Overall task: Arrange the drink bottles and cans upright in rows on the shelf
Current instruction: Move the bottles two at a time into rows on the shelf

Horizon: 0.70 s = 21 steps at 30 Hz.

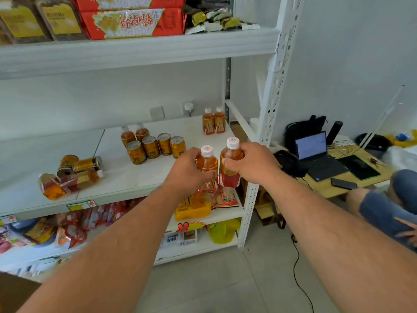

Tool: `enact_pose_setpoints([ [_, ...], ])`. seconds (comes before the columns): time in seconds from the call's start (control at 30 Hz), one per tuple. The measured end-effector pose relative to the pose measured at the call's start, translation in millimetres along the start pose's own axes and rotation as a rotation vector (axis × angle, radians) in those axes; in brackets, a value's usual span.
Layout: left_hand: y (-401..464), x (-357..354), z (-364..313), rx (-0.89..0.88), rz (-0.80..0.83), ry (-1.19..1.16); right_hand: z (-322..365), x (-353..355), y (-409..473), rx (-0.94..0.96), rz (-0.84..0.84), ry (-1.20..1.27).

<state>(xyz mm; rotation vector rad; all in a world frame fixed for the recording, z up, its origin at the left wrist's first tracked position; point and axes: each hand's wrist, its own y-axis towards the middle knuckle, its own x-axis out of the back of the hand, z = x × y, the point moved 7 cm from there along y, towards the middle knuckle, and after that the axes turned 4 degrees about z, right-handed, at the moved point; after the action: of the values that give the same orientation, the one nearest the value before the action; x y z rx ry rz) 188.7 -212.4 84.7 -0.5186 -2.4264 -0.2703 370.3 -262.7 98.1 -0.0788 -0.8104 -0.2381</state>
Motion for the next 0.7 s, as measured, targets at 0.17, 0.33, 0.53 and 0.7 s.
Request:
enact_pose_setpoints([
  [0.17,36.2,-5.3,0.4,0.02,-0.008,0.01,-11.7,4.2,37.5,0.008,0.011,0.017],
  [0.33,87.3,-6.3,16.4,0.039,-0.013,0.026,-16.4,0.6,90.1,0.002,0.013,0.008],
  [0.53,140.8,-5.7,31.9,0.037,0.017,0.018,-16.0,-2.5,147.5,-0.029,0.013,0.0],
  [0.7,173.7,-6.5,36.0,0.033,0.037,0.018,-17.4,-2.7,184.4,-0.046,0.012,-0.014],
])
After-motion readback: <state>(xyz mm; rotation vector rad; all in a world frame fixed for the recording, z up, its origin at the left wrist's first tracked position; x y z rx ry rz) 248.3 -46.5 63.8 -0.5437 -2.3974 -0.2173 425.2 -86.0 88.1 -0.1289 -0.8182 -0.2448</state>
